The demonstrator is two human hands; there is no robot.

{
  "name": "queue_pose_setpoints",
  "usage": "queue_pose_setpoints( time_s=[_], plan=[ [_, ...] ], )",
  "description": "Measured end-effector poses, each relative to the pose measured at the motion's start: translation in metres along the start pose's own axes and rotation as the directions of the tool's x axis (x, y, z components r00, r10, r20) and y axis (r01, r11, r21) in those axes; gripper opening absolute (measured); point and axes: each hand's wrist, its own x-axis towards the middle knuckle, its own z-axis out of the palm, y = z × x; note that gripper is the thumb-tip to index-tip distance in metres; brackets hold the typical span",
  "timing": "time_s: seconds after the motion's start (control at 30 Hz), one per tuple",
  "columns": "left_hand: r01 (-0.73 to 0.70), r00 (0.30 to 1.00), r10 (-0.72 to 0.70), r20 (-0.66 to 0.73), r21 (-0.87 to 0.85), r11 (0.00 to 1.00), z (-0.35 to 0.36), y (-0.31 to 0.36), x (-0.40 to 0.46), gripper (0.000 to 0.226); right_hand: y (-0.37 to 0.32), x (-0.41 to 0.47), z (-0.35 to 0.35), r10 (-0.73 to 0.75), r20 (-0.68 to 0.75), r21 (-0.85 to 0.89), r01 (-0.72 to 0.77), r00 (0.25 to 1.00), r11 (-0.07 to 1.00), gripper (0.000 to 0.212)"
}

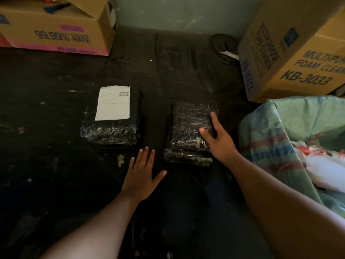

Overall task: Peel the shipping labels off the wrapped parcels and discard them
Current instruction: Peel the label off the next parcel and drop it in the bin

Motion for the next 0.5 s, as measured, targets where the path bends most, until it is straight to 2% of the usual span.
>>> queue_pose_setpoints(
  time_s=[0.07, 0.23, 0.37, 0.5],
  plan=[
    [0.004, 0.999, -0.009, 0.037, 0.128, 0.992, 0.019, -0.007, -0.013, 0.091, 0.004, -0.001, 0.004, -0.044, 0.012, -0.041, 0.045, 0.999, 0.998, 0.063],
    [0.009, 1.000, -0.012, 0.018, 0.153, 0.988, 0.005, -0.003, 0.001, 0.086, -0.014, 0.002, -0.003, -0.073, -0.135, -0.048, 0.067, 0.988, 0.997, 0.057],
    [0.023, 0.999, -0.029, 0.031, 0.167, 0.986, 0.012, -0.004, -0.022, 0.083, -0.024, -0.010, -0.007, -0.116, -0.167, -0.035, 0.111, 0.979, 0.993, 0.049],
    [0.042, 0.999, -0.044, 0.005, 0.165, 0.985, 0.019, -0.003, -0.048, 0.080, -0.016, -0.047, -0.009, -0.097, -0.175, 0.124, 0.120, 0.980, 0.985, 0.048]
  ],
)
